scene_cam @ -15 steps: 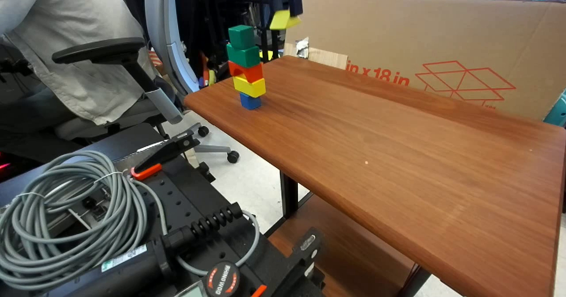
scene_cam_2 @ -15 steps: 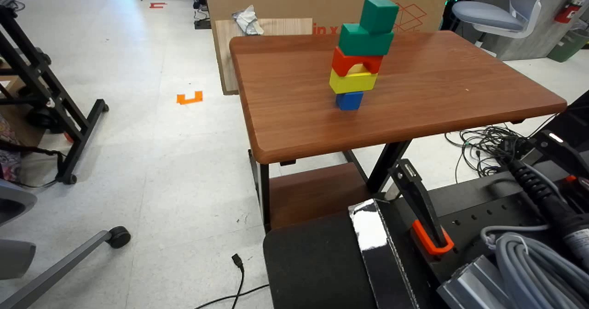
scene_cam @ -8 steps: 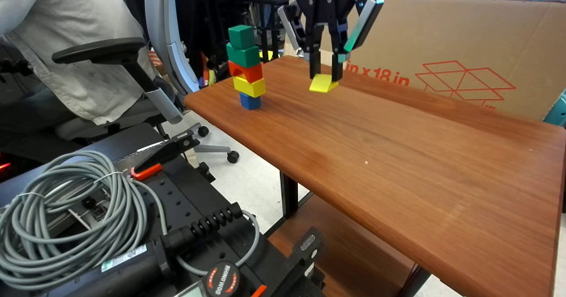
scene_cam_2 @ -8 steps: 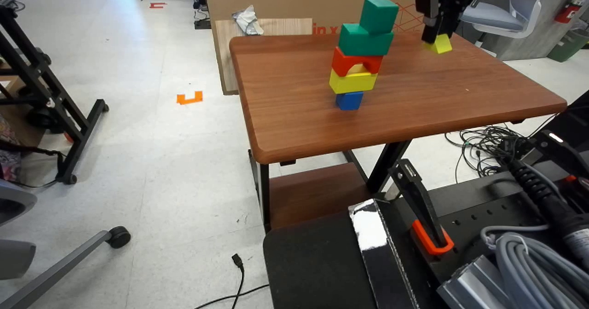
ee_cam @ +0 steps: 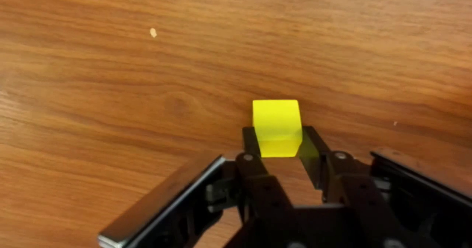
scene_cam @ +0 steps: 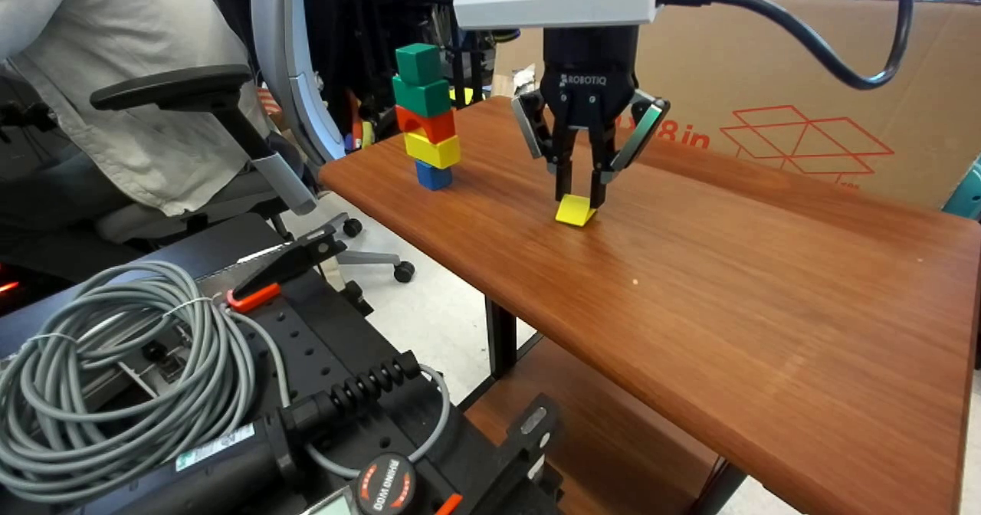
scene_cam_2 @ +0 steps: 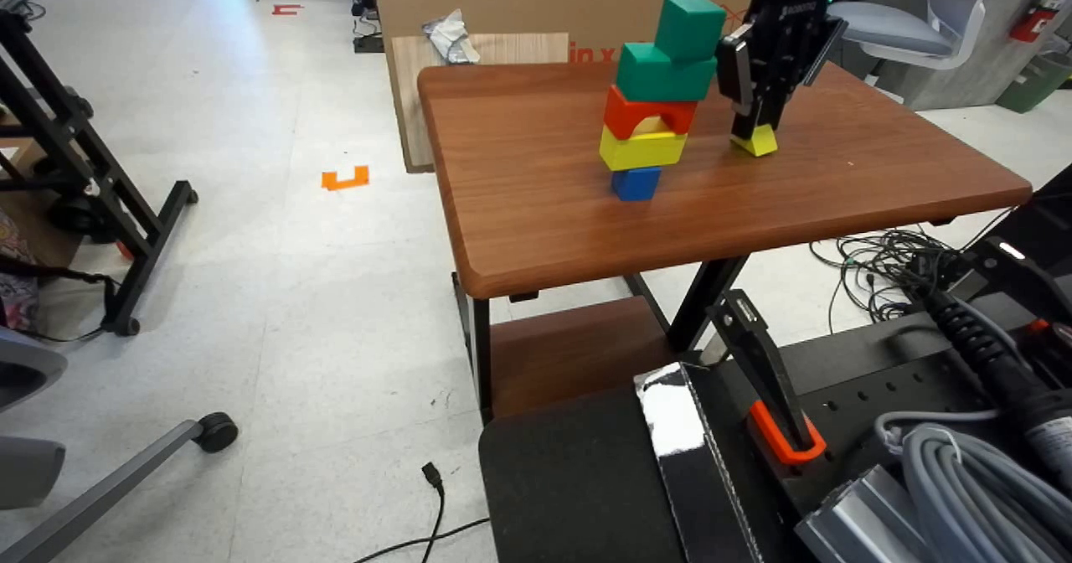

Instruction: Remove the orange object from the top of the toy tower and put it on the table

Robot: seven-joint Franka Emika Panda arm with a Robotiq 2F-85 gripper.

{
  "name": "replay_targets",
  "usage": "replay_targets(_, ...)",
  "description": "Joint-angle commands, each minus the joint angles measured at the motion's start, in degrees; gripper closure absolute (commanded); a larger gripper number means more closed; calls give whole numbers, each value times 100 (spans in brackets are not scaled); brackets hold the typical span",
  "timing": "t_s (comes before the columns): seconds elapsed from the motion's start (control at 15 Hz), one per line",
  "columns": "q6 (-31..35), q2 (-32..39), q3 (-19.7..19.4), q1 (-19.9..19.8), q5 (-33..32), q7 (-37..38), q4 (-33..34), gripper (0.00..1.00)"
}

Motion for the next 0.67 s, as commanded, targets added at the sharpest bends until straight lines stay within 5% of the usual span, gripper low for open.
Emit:
replay_targets(0.0,20,171,-49,-1,18,-150,268,41)
replay_targets(0.33,176,-532,26,77,62,-54,-224,5)
replay_targets(0.6,-329,-1536,35,368,188,771,-730,0)
